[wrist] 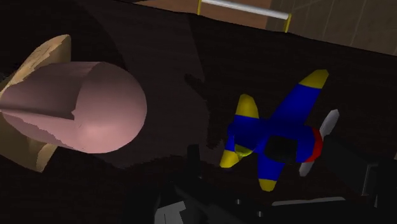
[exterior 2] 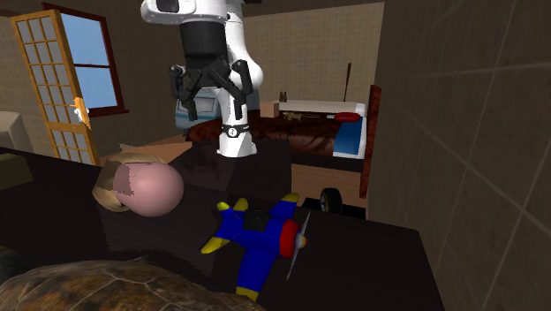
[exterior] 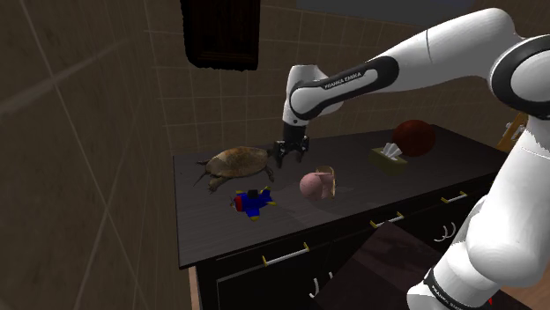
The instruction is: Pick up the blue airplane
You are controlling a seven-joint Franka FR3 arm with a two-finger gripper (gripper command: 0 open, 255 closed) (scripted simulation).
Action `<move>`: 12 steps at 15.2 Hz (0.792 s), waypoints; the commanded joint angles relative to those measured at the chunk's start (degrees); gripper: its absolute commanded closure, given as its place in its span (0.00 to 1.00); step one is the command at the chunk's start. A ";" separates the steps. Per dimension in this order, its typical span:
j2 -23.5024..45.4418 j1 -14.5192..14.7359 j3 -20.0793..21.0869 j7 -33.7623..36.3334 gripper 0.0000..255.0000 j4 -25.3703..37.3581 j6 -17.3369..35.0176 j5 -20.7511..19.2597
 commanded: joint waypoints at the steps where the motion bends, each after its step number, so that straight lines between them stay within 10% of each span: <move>1: 4.55 0.16 0.18 -0.20 0.00 3.09 0.92 0.47; 12: 29.71 1.80 1.68 0.12 0.00 25.23 1.07 2.11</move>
